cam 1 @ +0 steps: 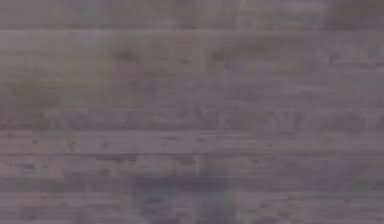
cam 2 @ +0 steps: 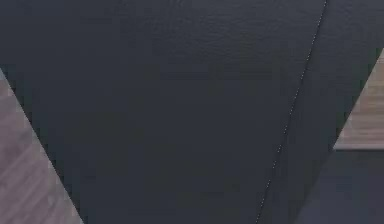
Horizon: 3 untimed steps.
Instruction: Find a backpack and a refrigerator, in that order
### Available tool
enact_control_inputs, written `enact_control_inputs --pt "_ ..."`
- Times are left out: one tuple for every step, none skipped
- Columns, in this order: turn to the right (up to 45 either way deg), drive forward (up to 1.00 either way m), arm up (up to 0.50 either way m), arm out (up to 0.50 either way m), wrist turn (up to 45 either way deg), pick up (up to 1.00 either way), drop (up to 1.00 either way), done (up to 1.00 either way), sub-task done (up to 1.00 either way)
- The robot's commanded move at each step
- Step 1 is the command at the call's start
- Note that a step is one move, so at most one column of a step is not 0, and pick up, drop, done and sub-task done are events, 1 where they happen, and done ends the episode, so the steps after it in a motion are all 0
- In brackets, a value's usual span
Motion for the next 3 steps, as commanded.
enact_control_inputs --pt "-45.0 0.00 0.00 0.00 0.0 0.00 0.00 0.00 0.00" --pt "-45.0 0.00 0.00 0.00 0.0 0.00 0.00 0.00 0.00" --pt "-42.0 0.00 0.00 0.00 0.0 0.00 0.00 0.00 0.00"
